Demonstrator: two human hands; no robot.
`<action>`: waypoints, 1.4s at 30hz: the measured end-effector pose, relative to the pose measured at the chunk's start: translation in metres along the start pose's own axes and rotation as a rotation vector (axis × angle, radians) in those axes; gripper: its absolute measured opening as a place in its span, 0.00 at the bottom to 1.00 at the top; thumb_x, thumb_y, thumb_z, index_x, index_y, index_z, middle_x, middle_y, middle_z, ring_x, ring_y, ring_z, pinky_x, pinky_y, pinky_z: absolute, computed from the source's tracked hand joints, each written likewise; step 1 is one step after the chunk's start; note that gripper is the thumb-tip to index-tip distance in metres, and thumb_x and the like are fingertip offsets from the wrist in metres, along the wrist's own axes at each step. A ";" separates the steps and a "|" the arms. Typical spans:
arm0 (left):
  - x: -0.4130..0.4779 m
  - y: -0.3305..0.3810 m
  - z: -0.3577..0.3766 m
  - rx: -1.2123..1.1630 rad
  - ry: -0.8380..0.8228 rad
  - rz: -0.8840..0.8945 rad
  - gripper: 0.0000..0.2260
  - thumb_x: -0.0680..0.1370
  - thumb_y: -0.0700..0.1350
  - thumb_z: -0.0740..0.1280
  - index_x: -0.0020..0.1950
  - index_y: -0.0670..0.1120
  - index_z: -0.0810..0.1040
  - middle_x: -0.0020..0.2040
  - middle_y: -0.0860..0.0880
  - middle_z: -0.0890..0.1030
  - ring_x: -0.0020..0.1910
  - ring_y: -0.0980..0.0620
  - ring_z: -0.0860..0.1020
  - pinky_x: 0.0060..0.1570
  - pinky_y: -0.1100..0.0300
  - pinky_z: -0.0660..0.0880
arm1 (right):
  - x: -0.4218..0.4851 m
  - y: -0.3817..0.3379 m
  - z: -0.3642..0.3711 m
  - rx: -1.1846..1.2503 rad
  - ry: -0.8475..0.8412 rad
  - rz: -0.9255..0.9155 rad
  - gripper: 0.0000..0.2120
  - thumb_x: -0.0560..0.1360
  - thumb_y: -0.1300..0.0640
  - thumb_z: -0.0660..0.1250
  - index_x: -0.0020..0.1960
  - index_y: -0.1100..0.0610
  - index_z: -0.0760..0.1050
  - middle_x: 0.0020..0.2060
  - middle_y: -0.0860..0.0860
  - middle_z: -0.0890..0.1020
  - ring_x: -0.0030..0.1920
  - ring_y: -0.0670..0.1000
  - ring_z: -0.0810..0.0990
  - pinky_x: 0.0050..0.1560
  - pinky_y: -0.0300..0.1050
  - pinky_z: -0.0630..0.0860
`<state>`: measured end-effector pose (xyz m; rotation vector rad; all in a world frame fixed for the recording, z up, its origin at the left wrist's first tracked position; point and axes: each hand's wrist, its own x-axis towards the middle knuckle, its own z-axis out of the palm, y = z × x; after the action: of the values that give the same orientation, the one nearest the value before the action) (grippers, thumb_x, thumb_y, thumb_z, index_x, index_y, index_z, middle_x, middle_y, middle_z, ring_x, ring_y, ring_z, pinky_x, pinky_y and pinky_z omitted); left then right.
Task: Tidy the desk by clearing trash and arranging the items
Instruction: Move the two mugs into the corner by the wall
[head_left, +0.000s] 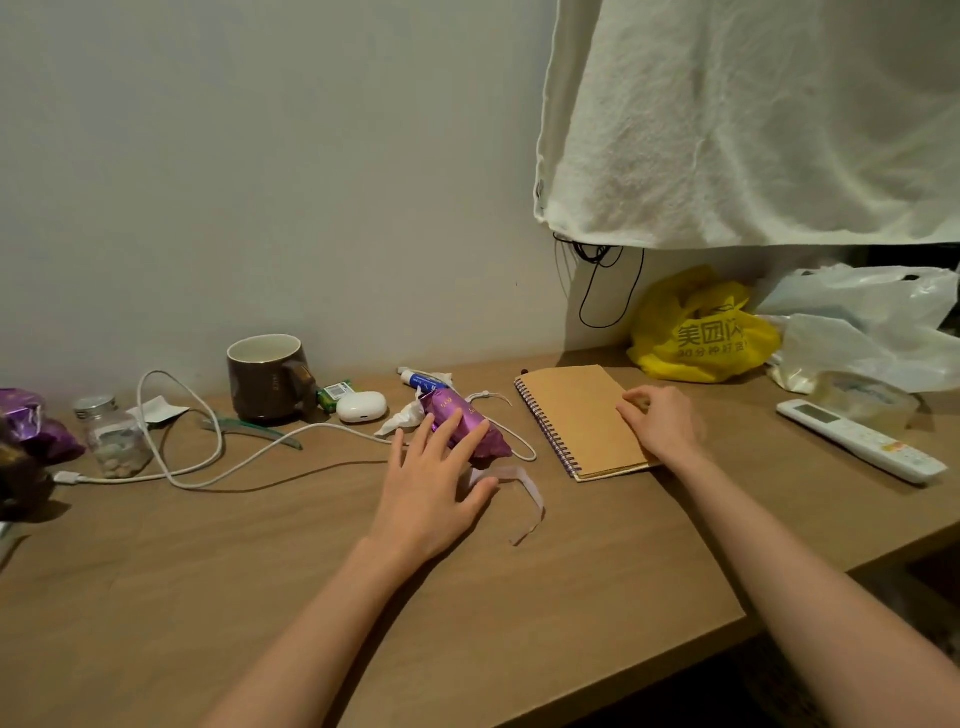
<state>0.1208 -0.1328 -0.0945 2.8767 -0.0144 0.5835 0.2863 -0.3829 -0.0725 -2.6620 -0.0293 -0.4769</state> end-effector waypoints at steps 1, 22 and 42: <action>0.000 0.000 0.001 -0.004 0.000 -0.003 0.30 0.74 0.67 0.47 0.75 0.62 0.51 0.77 0.53 0.55 0.77 0.49 0.50 0.75 0.46 0.45 | -0.001 -0.002 0.000 -0.075 0.005 -0.020 0.13 0.77 0.46 0.65 0.59 0.47 0.79 0.57 0.53 0.80 0.58 0.56 0.76 0.50 0.49 0.73; 0.000 0.001 0.002 -0.035 0.018 -0.008 0.26 0.79 0.61 0.53 0.75 0.61 0.51 0.77 0.52 0.54 0.76 0.47 0.49 0.74 0.46 0.46 | -0.021 -0.036 0.033 -0.159 -0.325 -0.259 0.23 0.81 0.42 0.50 0.75 0.40 0.55 0.77 0.48 0.58 0.76 0.59 0.56 0.73 0.62 0.53; -0.008 -0.001 -0.013 -0.105 0.029 0.030 0.24 0.79 0.60 0.54 0.75 0.59 0.56 0.76 0.53 0.59 0.76 0.49 0.52 0.74 0.47 0.48 | -0.029 -0.049 0.025 0.180 -0.018 -0.356 0.15 0.79 0.53 0.62 0.64 0.53 0.75 0.60 0.50 0.79 0.62 0.51 0.73 0.61 0.46 0.70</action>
<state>0.1083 -0.1290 -0.0857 2.7708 -0.0812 0.6113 0.2629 -0.3262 -0.0834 -2.4878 -0.5327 -0.5323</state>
